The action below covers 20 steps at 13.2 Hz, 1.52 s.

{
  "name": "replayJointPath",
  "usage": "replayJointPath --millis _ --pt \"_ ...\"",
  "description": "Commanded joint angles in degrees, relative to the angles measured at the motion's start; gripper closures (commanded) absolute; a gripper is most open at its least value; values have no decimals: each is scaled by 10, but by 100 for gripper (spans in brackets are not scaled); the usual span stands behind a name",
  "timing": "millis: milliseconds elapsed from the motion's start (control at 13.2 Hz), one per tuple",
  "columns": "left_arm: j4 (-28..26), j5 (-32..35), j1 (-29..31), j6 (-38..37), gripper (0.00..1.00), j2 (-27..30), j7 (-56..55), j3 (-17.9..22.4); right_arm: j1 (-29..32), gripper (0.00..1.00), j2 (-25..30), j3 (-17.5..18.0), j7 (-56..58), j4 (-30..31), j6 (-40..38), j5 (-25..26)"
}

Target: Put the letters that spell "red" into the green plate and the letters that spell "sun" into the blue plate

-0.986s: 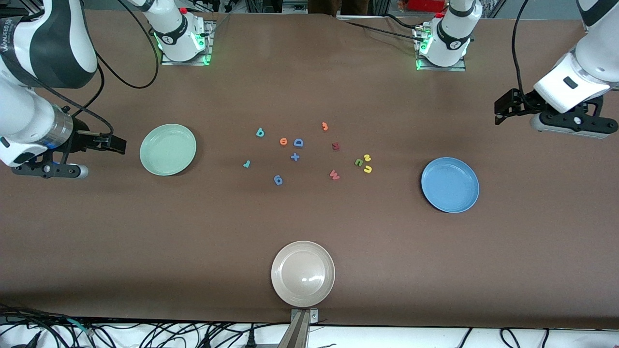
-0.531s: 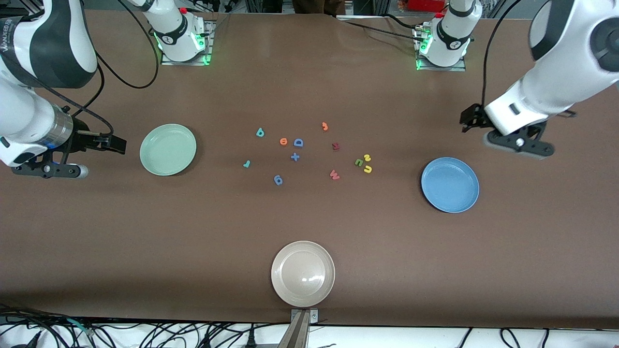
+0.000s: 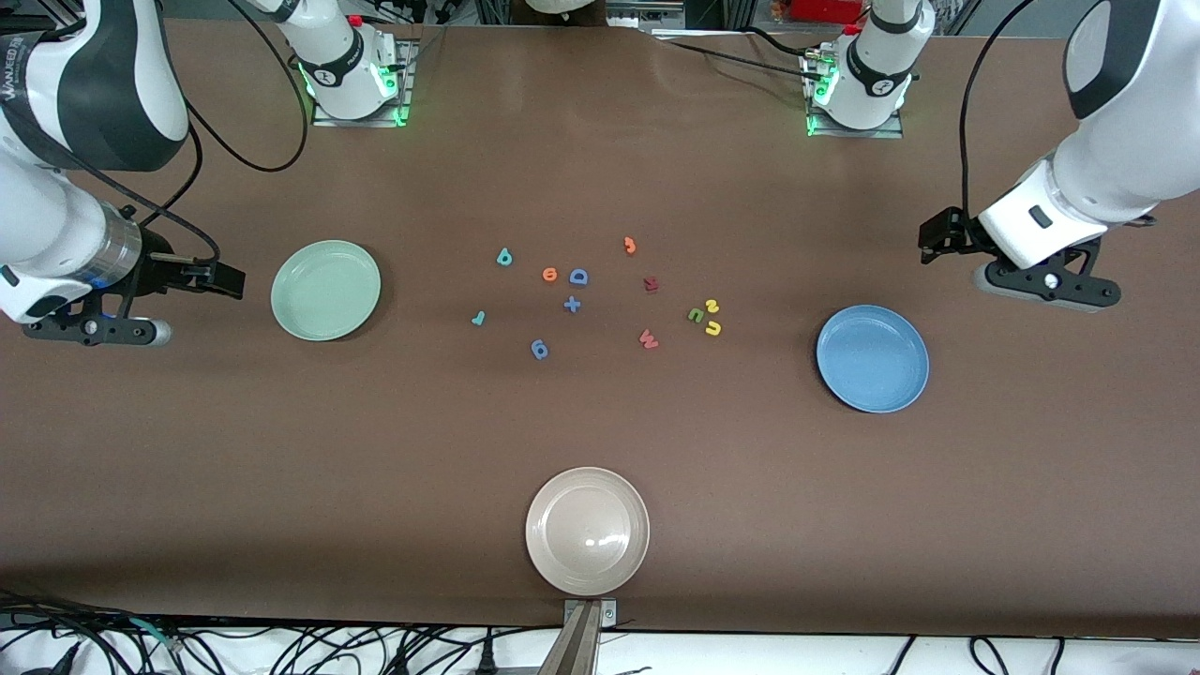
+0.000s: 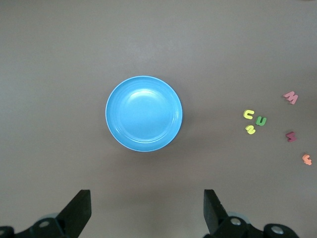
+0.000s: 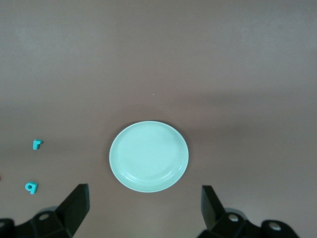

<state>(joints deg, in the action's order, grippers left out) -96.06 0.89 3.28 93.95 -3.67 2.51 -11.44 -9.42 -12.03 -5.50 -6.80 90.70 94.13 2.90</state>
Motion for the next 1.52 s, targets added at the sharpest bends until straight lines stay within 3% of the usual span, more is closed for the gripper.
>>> replayJointPath --millis 0,1441 --pt "4 -8 2 -10 0 3 -1 -2 1 0 10 1 0 2 -6 -4" --pt "4 -10 2 -14 0 3 -1 -2 1 0 12 1 -8 12 -13 -4"
